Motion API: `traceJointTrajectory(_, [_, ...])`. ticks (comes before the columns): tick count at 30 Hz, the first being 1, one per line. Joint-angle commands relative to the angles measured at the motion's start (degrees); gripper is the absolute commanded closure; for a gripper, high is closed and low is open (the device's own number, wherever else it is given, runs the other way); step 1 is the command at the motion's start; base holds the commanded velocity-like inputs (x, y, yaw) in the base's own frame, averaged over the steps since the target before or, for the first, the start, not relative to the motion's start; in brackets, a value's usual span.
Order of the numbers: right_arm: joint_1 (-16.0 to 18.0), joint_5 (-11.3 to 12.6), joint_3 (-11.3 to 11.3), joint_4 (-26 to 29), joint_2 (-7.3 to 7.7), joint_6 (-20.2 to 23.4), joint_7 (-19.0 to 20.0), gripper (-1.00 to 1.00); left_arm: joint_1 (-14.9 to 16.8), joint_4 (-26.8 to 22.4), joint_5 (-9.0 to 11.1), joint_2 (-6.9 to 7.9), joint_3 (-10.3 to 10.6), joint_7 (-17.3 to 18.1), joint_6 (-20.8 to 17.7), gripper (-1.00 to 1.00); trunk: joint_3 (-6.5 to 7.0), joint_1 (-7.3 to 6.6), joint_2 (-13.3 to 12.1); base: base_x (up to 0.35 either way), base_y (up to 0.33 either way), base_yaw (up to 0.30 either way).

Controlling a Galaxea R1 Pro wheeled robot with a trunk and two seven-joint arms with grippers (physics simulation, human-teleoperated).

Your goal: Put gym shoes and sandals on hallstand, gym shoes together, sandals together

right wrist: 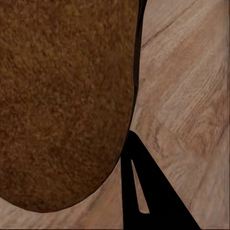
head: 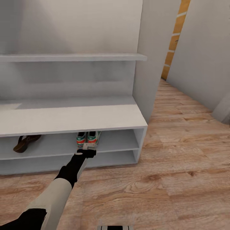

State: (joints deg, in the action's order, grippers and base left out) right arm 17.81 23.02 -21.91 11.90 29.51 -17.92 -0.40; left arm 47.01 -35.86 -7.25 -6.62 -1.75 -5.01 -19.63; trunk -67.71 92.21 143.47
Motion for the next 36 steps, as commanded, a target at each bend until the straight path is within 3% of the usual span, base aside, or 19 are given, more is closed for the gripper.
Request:
traceJointTrajectory(1, [0.03,0.62,0.29,-0.04,0.02,-0.19,-0.04,1.0,-0.02,-0.09,-0.57,-0.05,-0.18,0.08,-0.28,-1.0,-0.04,-0.05,0.02,-0.335,0.0,0.0])
traceJointTrajectory(8, [0.03,0.62,0.29,-0.04,0.02,-0.19,-0.04,1.0,-2.55,-0.68,-0.37,0.46,-0.39,0.14,0.44,-1.0,-0.04,-0.05,0.02,-0.336,0.0,0.0])
traceJointTrajectory(14, [0.03,0.62,0.29,-0.04,0.02,-0.19,-0.04,1.0,-8.74,-1.4,0.18,3.35,-0.52,1.21,9.12,-1.0,-0.04,-0.05,0.02,-0.336,0.0,0.0])
traceJointTrajectory(15, [0.03,0.62,0.29,-0.04,-0.06,-0.19,-0.04,1.0,-11.71,-1.49,0.3,4.51,-0.56,3.02,12.48,-1.0,-0.04,-0.05,0.02,-0.331,0.0,0.0])
traceJointTrajectory(16, [0.03,0.62,0.29,-0.04,-0.09,-0.19,-0.04,1.0,-12.48,-1.49,0.32,4.83,-0.59,3.69,13.27,-1.0,-0.04,-0.05,0.02,-0.326,0.0,0.0])
traceJointTrajectory(19, [0.03,0.6,0.32,-0.05,-0.21,-0.19,-0.04,1.0,-18.1,-1.48,1.23,7.28,-1.53,9.7,20.03,-1.0,-0.04,-0.05,0.02,-0.18,0.0,0.0])
traceJointTrajectory(21, [0.03,0.58,0.34,-0.06,-0.22,-0.19,-0.04,1.0,-19.91,-1.47,1.72,7.98,-1.95,11.61,22.33,-1.0,-0.04,-0.05,0.02,-0.066,0.0,0.0])
traceJointTrajectory(23, [0.03,0.55,0.38,-0.1,-0.23,-0.19,-0.04,1.0,-24.21,-1.43,2.96,9.94,-3.02,17.0,26.94,-1.0,-0.04,-0.05,0.02,-0.024,0.0,0.0])
traceJointTrajectory(29, [0.03,0.53,0.45,-0.12,-0.3,-0.19,0.02,1.0,-27.71,-0.31,4.39,13.39,-3.78,29.43,29.03,-1.0,-0.04,-0.05,0.02,-0.008,0.0,0.0])
traceJointTrajectory(33, [0.03,0.53,0.46,-0.18,-0.32,-0.26,0.04,1.0,-28.44,4.03,4.84,16.56,-3.94,44.38,29.22,-1.0,-0.04,-0.05,0.02,-0.001,0.0,0.0])
traceJointTrajectory(34, [0.03,0.53,0.46,-0.19,-0.33,-0.27,0.04,1.0,-28.52,9.86,4.91,16.9,-4.06,49.57,29.52,-1.0,-0.04,-0.05,0.02,0.0,0.0,0.0])
traceJointTrajectory(36, [0.03,0.53,0.46,-0.2,-0.34,-0.27,0.04,1.0,-28.54,12.2,4.94,16.82,-4.1,50.54,29.65,-1.0,-0.04,-0.05,0.02,0.0,0.0,0.0])
